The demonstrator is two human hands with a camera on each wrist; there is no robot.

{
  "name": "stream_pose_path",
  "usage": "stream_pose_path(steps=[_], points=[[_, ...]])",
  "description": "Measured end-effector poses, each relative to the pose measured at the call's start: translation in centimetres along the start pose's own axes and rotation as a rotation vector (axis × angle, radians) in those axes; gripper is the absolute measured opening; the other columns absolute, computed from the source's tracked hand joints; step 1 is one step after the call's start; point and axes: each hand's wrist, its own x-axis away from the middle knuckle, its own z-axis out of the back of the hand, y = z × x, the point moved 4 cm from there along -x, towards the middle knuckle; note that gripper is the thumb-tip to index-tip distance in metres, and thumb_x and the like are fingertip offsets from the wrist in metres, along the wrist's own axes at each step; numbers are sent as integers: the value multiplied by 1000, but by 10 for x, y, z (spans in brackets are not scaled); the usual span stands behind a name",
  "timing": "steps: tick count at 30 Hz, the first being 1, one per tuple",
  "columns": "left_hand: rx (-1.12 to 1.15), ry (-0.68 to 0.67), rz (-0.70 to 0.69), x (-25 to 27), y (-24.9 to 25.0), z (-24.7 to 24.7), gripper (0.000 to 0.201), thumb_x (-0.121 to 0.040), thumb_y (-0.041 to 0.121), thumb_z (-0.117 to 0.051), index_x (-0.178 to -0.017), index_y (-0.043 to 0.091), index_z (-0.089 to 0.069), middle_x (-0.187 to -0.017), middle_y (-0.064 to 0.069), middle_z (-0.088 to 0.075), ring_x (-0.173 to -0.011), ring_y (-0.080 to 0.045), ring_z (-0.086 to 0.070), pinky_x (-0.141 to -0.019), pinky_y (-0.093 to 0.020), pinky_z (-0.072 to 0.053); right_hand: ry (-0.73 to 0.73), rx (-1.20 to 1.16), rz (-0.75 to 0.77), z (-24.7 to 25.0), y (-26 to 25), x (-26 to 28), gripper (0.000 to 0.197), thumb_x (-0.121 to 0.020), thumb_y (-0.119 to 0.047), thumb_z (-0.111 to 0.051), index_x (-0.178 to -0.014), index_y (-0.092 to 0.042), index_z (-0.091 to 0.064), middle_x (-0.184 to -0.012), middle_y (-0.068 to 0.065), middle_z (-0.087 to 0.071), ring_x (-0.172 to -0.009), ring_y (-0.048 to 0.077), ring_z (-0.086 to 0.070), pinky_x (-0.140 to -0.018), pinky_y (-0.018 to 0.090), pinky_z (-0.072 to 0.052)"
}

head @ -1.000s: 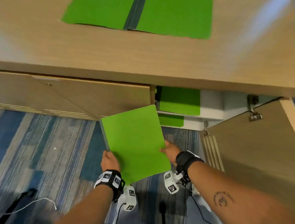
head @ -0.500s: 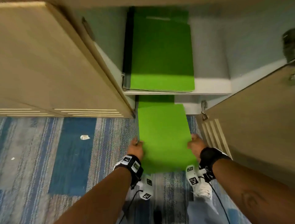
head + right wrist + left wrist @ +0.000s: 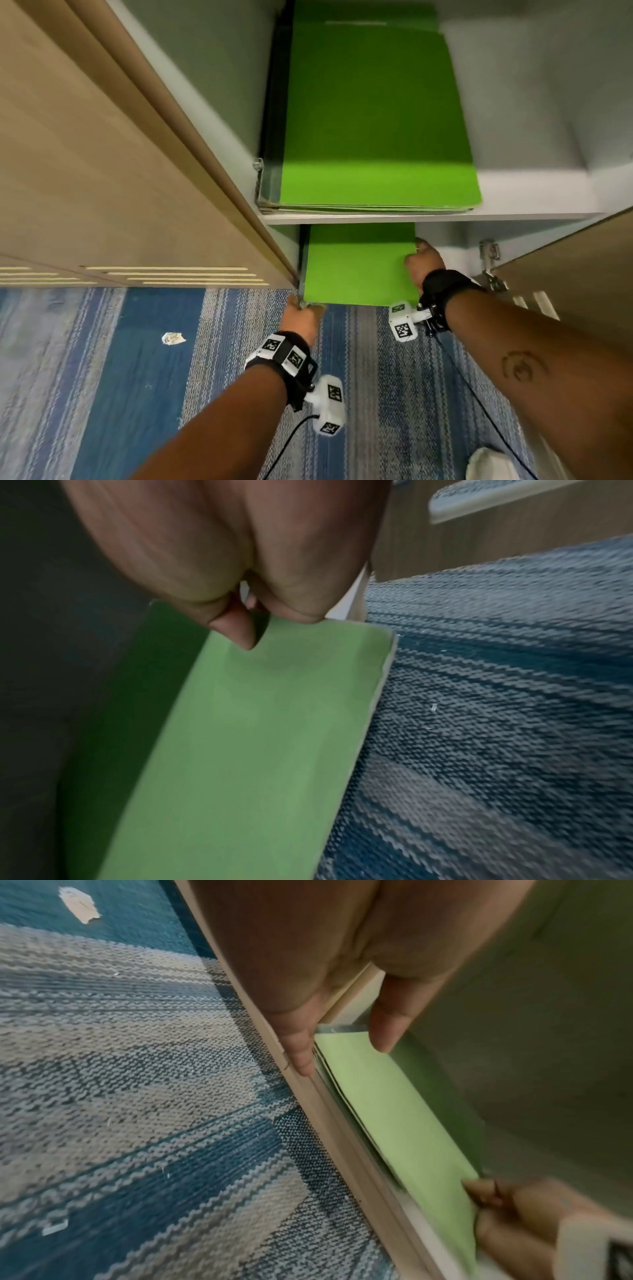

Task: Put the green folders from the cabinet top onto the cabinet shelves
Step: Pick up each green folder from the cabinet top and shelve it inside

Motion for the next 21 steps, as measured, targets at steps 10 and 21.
stream_pose_path(steps=[10,21], points=[[171,-35,26,-8,-20,13,98,-67,-5,-61,-152,13,-16,-148,-13,-34,-119,-30,-53,-109,-49,-38,22,623,69,-15,-28,-46,18,-94,-17,-52,-91,-11,-68,-98,6,-68,-107,19,-63,-93,26,-46],[128,-32,42,-8,-34,26,98,-63,3,-63,-151,18,-21,-148,-8,-38,-126,-30,-48,-110,-50,-36,-8,573,55,-38,-10,-75,39,-80,-14,-58,-119,-6,-55,-119,16,-62,-112,36,-60,-94,36,-47]])
